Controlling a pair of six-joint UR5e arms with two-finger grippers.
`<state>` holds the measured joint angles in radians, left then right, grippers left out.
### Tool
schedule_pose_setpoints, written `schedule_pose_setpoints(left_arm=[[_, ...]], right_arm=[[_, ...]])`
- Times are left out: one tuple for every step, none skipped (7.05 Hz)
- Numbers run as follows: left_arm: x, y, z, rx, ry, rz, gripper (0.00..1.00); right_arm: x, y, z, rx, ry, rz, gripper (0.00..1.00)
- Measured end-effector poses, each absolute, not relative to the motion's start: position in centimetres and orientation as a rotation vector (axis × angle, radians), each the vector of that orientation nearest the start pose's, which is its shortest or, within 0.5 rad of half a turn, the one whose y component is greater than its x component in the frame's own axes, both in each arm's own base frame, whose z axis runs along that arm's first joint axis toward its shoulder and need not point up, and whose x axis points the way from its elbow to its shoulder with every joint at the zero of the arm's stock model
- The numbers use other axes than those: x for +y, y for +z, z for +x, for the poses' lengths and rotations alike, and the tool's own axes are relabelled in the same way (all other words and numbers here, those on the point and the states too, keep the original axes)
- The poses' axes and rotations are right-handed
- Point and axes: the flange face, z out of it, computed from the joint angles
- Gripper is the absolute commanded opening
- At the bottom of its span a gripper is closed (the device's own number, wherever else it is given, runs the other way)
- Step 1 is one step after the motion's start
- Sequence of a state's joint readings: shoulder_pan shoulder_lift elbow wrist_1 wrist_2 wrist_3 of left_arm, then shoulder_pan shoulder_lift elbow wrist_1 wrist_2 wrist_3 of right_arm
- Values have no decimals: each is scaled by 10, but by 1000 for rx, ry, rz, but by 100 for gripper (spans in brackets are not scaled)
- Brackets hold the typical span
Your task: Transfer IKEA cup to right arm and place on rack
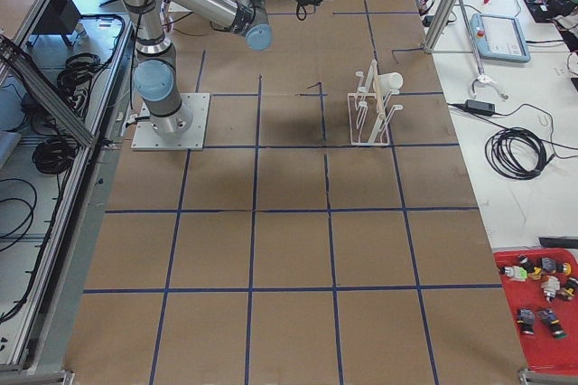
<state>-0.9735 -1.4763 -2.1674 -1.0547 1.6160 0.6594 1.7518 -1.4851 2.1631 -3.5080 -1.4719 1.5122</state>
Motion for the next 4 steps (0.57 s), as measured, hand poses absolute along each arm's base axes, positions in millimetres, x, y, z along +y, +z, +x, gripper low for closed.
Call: schedule_pose_setpoints(left_arm=[[-423,329,127,3101,-19,102,0],[-441,362,132,3122,-72,113,0],[-460,398,135,3157,-157,134,0],[-478,426,132,3198,-265,169,0]], right_arm=[[-433,404,225,1602,-883,1167,100],[-434,404,225,1603,-882,1167,100],[-434,404,225,1603,-881,1168,100],[-435,403,225,1605,-880,1169,100]])
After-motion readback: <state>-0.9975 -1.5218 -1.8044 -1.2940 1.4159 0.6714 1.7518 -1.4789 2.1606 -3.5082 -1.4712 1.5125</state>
